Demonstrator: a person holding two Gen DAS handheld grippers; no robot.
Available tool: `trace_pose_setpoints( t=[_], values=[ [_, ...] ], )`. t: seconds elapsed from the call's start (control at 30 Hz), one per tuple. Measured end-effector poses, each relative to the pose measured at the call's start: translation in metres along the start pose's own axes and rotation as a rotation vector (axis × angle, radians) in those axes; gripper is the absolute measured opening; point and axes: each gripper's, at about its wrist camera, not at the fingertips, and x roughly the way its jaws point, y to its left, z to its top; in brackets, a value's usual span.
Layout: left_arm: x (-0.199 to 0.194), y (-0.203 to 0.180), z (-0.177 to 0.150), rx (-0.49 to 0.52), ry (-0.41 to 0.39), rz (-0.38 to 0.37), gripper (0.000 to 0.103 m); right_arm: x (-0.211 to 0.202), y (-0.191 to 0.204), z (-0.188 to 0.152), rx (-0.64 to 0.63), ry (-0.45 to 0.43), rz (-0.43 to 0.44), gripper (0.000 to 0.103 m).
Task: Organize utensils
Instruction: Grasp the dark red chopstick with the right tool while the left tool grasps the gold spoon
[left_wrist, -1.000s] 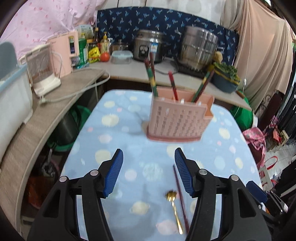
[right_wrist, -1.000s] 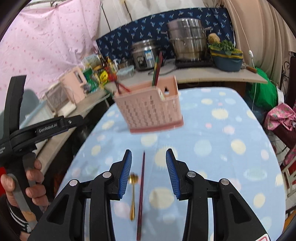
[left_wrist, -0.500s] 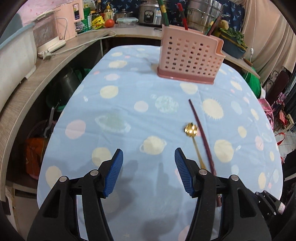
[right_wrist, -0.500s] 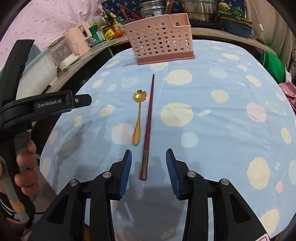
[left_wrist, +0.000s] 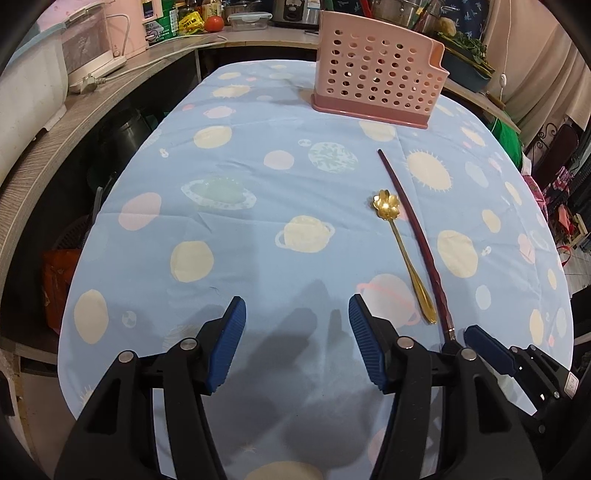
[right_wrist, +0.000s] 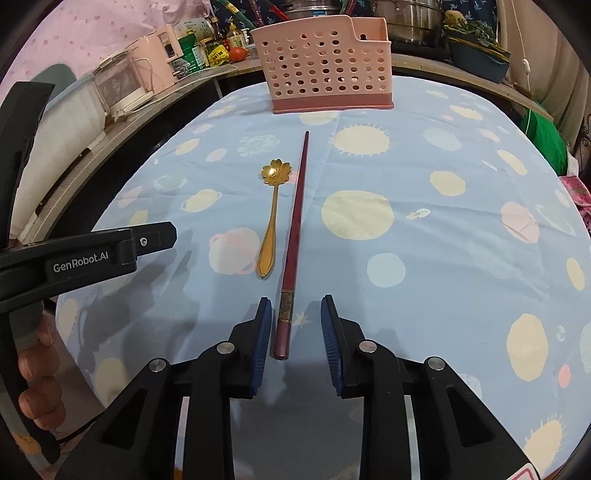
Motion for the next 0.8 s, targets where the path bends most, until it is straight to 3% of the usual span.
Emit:
trace_pose_setpoints(
  t=[0.17, 0.6, 0.8],
  values=[
    [0.002, -0.002, -0.001, 0.005, 0.008, 0.0, 0.056, 0.0, -0.005, -0.001, 0.008, -0.012, -0.025, 0.008],
    [0.005, -0.012, -0.004, 0.026, 0.022, -0.009, 0.063, -0.008, -0.03, -0.001, 0.1, -0.036, -0.034, 0.007],
    [0.007, -0.027, -0.007, 0.038, 0.036, -0.051, 0.075, -0.014, -0.045, -0.001, 0.145, -0.049, -0.044, 0.007]
  ],
)
